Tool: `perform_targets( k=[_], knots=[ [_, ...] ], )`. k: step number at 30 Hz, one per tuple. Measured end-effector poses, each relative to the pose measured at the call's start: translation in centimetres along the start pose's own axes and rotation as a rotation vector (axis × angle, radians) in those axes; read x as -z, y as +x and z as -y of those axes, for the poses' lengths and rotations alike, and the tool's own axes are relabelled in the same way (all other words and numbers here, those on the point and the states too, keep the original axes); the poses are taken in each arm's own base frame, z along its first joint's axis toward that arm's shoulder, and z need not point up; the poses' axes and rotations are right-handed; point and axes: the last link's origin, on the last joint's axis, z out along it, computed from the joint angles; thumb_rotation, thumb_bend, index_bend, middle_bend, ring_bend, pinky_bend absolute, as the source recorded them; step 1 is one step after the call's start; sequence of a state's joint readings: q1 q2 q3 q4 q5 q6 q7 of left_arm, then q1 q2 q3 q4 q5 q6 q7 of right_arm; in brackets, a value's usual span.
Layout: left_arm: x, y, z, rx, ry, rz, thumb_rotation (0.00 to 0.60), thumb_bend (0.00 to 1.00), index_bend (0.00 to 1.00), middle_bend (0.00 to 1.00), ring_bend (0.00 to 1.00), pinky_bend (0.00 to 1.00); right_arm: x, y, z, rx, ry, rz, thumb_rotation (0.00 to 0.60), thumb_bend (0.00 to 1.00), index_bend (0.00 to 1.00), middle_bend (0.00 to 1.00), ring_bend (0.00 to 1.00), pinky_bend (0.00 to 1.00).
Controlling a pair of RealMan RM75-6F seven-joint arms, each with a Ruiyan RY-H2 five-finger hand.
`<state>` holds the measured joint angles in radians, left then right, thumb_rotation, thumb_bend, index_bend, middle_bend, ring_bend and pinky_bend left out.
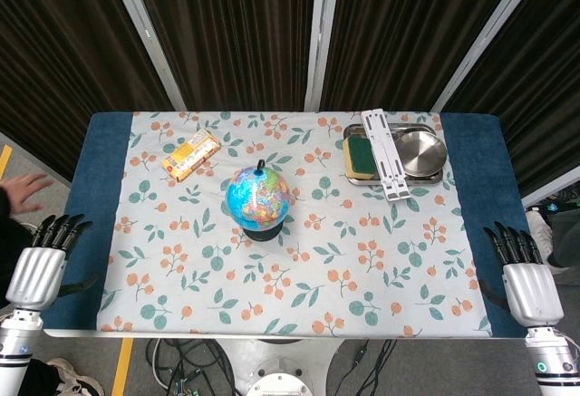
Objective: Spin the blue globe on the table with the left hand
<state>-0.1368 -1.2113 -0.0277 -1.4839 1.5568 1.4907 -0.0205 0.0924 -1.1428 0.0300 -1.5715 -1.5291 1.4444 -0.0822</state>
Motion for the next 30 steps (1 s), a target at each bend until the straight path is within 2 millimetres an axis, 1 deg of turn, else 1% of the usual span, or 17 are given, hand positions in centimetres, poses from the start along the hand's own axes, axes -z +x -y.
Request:
perform_targets(
  k=[7,10,13,16,19,22,26,30],
  knots=[
    [-0.1,0.0,-0.2,0.001,-0.005,-0.002,0.600,0.04,0.18,0.12,0.07,0.08,0.1,-0.1,-0.1,0.001,-0.001,0.003,0.600,0.22,0.00,0.00,0.00,0.00],
    [-0.4,0.2,-0.5,0.001,-0.021,-0.009,0.600,0.04,0.18,0.12,0.07,0.08,0.0,0.0,-0.1,0.000,-0.002,0.001,0.600,0.22,0.00,0.00,0.00,0.00],
    [-1.0,0.5,-1.2,0.005,-0.046,-0.020,0.600,0.04,0.18,0.12,0.07,0.08,-0.1,0.0,0.0,-0.002,-0.001,0.001,0.600,0.22,0.00,0.00,0.00,0.00],
    [-1.8,0.8,-2.3,0.011,-0.086,-0.034,0.600,0.04,0.18,0.12,0.07,0.08,0.0,-0.1,0.1,-0.003,0.001,0.004,0.600,0.22,0.00,0.00,0.00,0.00],
    [-2.7,1.2,-3.8,0.016,-0.142,-0.047,0.600,0.04,0.18,0.12,0.07,0.08,0.1,-0.2,0.1,-0.001,0.001,0.011,0.600,0.22,0.00,0.00,0.00,0.00],
    [-3.8,1.7,-5.7,0.017,-0.216,-0.064,0.600,0.04,0.18,0.12,0.07,0.08,0.2,-0.2,-0.2,0.002,-0.003,0.010,0.600,0.22,0.00,0.00,0.00,0.00],
    [-5.4,2.1,-9.0,0.028,-0.329,-0.076,0.600,0.04,0.18,0.12,0.07,0.08,0.1,-0.3,-0.6,-0.005,-0.015,0.011,0.600,0.22,0.00,0.00,0.00,0.00],
    [-6.7,1.9,-12.2,0.034,-0.433,-0.070,0.600,0.04,0.18,0.12,0.07,0.08,0.1,-0.6,-0.7,-0.006,-0.015,0.021,0.600,0.22,0.00,0.00,0.00,0.00]
  ],
)
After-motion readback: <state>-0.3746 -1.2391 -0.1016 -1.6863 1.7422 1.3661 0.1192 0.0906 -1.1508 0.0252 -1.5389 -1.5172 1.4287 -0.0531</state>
